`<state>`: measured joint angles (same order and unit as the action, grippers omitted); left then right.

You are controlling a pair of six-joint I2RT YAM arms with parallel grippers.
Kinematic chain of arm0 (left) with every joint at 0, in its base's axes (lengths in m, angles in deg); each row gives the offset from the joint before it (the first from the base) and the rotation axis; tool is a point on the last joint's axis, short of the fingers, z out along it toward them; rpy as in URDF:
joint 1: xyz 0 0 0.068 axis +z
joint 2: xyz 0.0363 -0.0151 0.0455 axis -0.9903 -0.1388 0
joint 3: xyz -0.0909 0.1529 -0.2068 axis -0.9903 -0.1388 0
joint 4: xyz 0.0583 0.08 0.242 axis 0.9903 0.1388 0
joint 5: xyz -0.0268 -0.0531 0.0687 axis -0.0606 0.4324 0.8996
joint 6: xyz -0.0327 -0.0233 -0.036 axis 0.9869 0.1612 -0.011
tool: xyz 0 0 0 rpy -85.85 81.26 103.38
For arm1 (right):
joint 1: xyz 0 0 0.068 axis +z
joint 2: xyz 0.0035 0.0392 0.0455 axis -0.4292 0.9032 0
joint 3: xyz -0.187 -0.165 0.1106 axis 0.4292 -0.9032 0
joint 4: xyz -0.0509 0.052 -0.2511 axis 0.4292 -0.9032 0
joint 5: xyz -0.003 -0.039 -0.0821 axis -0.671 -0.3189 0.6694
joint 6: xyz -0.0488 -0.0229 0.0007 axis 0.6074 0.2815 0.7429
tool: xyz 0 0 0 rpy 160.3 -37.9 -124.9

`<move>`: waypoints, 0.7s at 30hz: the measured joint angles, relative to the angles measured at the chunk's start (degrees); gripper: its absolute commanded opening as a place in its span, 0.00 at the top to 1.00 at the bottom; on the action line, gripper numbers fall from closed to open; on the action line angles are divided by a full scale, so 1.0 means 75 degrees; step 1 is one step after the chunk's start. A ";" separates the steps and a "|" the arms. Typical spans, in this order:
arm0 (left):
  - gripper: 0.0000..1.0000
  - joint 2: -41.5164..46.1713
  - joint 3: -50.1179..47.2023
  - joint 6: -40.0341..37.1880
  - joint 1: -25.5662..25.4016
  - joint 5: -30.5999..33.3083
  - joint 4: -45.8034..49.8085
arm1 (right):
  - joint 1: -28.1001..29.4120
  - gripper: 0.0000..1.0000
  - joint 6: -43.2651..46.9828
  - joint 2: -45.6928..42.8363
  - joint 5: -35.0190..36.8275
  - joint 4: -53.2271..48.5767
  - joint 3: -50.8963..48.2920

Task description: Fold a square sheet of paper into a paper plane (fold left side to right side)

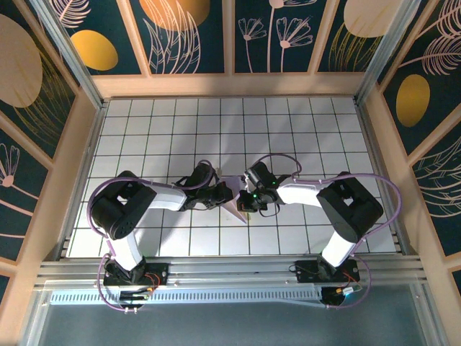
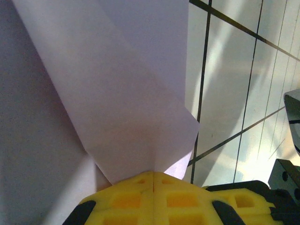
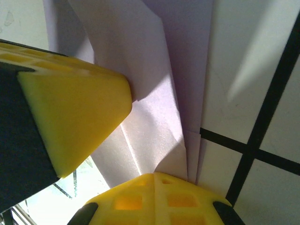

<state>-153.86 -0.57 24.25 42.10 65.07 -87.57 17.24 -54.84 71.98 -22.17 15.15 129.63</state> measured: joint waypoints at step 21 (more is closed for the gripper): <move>0.93 -0.0128 0.0297 -0.0038 0.0064 0.0609 0.0207 | 0.0029 1.00 0.0201 0.0169 0.0085 -0.0318 0.0201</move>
<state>-154.82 1.66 23.97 42.58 69.64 -86.02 17.45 -53.33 73.24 -21.54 12.76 131.14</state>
